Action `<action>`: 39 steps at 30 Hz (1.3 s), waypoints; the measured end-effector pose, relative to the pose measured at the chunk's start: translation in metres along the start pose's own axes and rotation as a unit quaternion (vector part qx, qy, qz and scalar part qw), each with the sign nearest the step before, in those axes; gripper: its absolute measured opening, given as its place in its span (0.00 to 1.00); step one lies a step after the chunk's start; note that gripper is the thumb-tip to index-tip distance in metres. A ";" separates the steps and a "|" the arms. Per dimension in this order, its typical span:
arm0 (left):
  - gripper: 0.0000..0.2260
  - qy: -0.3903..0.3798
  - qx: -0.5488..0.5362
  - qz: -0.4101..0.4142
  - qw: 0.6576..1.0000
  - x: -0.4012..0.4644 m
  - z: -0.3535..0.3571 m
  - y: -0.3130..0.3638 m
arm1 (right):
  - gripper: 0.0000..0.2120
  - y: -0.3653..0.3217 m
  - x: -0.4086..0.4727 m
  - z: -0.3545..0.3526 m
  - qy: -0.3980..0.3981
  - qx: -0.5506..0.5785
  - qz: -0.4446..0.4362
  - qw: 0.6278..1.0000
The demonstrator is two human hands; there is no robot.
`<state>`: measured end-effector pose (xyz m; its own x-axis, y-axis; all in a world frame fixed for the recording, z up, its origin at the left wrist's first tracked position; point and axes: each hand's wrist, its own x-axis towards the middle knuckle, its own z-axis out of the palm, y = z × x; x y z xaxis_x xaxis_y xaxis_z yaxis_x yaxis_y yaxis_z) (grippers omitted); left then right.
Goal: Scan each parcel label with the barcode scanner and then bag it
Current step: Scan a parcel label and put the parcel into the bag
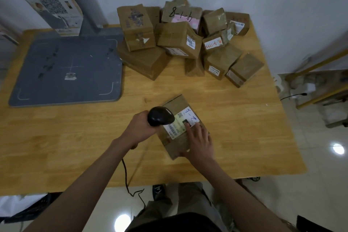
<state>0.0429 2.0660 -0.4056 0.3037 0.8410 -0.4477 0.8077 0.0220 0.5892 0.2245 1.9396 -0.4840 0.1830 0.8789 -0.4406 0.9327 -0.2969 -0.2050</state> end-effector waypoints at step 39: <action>0.08 -0.058 -0.067 0.007 0.996 0.009 -0.004 0.042 | 0.39 0.058 -0.033 -0.051 0.078 0.615 0.145 0.771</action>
<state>0.0775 2.0770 -0.3828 0.3779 0.7737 -0.5085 0.7300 0.0889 0.6777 0.2884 1.9121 -0.4369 0.4535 0.7152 -0.5318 -0.1362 -0.5340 -0.8344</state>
